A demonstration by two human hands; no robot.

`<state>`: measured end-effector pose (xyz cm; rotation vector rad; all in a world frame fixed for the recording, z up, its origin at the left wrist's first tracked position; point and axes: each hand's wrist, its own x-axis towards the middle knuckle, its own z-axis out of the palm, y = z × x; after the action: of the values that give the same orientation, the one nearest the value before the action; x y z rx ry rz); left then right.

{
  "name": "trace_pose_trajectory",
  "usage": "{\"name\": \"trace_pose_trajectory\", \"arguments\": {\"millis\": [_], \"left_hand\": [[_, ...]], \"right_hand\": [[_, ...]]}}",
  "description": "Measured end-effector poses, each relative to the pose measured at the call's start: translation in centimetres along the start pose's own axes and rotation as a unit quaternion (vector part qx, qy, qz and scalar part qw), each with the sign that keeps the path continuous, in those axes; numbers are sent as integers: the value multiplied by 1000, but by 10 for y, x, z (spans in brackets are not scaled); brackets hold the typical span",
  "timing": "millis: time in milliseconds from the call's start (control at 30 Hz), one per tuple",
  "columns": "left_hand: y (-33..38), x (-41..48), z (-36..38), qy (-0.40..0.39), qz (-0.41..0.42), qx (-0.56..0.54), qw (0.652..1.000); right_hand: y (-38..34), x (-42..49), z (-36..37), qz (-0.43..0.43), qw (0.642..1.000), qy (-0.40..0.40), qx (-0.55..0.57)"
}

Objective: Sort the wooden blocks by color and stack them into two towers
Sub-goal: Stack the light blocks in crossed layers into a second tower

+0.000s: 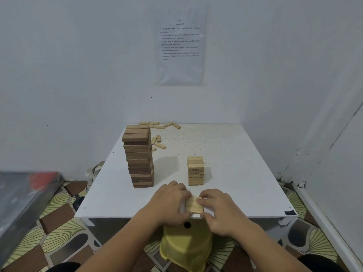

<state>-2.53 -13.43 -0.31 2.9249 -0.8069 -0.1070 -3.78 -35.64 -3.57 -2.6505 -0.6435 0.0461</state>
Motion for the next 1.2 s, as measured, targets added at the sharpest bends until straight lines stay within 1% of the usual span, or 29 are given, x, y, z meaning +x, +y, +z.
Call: {"name": "trace_pose_trajectory", "arguments": {"millis": [133, 300, 400, 467, 600, 800, 1000, 1200], "left_hand": [[6, -4, -5, 10, 4, -22, 1000], [9, -23, -14, 101, 9, -116, 988], [7, -12, -38, 144, 13, -136, 980], [1, 2, -57, 159, 11, -145, 977], [-11, 35, -82, 158, -5, -157, 975], [-25, 73, -75, 129, -34, -161, 978], [-31, 81, -59, 123, -44, -143, 981], [-34, 82, -56, 125, -56, -141, 980]], "right_hand": [[-3, -7, 0, -27, 999, 15, 28], [-7, -17, -23, -59, 988, 71, 122], [-7, -1, -52, -77, 983, 90, 142], [-7, 16, -72, -86, 981, 98, 141], [-1, 51, -98, -76, 983, 106, 131], [18, 85, -93, -66, 983, 100, 140], [32, 95, -83, -63, 988, 80, 118], [34, 100, -81, -79, 988, 75, 111]]}}
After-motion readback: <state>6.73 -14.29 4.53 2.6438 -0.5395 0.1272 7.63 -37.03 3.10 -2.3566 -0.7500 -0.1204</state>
